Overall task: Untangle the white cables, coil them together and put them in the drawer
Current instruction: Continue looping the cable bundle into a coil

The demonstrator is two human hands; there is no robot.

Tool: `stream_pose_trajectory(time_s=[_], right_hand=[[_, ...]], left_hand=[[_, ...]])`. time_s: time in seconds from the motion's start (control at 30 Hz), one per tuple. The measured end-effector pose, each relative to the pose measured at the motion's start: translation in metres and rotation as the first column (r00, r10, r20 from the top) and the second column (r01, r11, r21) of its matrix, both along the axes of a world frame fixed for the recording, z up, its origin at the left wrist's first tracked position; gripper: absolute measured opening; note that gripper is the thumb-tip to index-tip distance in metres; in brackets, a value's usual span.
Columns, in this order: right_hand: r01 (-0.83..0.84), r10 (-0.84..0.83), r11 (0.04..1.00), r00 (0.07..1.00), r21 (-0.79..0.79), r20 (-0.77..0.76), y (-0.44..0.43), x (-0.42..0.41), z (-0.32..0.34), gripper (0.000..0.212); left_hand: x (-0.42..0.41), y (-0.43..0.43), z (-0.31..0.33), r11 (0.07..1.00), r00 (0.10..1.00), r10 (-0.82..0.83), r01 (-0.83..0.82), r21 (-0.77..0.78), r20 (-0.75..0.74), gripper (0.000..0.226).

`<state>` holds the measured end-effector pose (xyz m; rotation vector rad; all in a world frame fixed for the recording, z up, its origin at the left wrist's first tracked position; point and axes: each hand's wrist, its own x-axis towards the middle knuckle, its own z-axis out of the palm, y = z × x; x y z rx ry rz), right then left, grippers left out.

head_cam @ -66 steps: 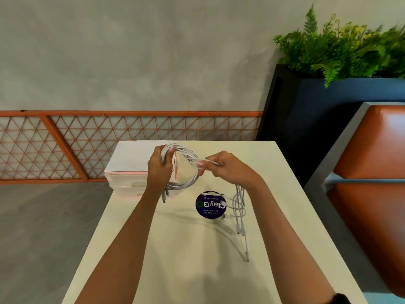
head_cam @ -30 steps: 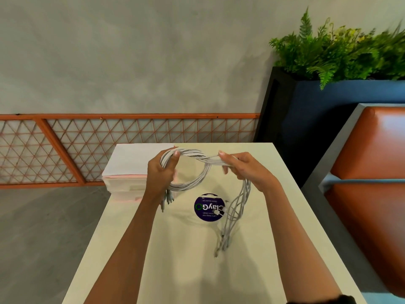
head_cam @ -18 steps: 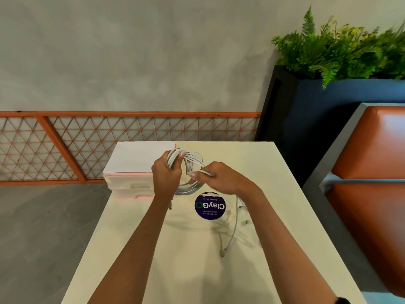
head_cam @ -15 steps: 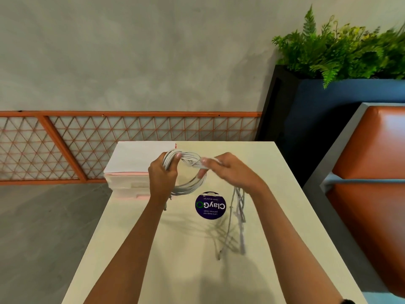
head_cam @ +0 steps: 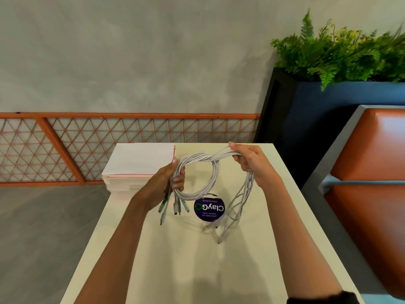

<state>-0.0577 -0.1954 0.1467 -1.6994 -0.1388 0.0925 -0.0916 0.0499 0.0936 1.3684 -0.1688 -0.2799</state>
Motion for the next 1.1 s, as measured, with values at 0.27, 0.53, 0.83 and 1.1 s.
stream_pose_trajectory(time_s=[0.27, 0.53, 0.83, 1.1], right_hand=[[-0.009, 0.009, 1.000, 1.000, 0.019, 0.011, -0.003, 0.001, 0.004, 0.054], [-0.120, 0.117, 0.987, 0.992, -0.105, -0.039, 0.002, -0.003, 0.003, 0.062], [-0.194, 0.186, 0.980, 0.970, -0.038, -0.154, 0.006, -0.007, -0.003, 0.066], [-0.330, 0.328, 0.920, 0.944, -0.212, -0.043, -0.004, -0.004, -0.015, 0.018]], left_hand=[[0.000, 0.001, -0.003, 0.995, 0.995, -0.087, 0.084, -0.058, -0.044, 0.045], [0.002, -0.026, -0.006, 0.852, 0.857, 0.463, -0.501, 0.151, 0.228, 0.068], [0.003, -0.037, 0.002, 0.627, 0.656, 0.657, -0.749, 0.213, 0.373, 0.051], [0.007, -0.034, 0.008, 0.613, 0.605, 0.732, -0.785, 0.083, 0.315, 0.049]])
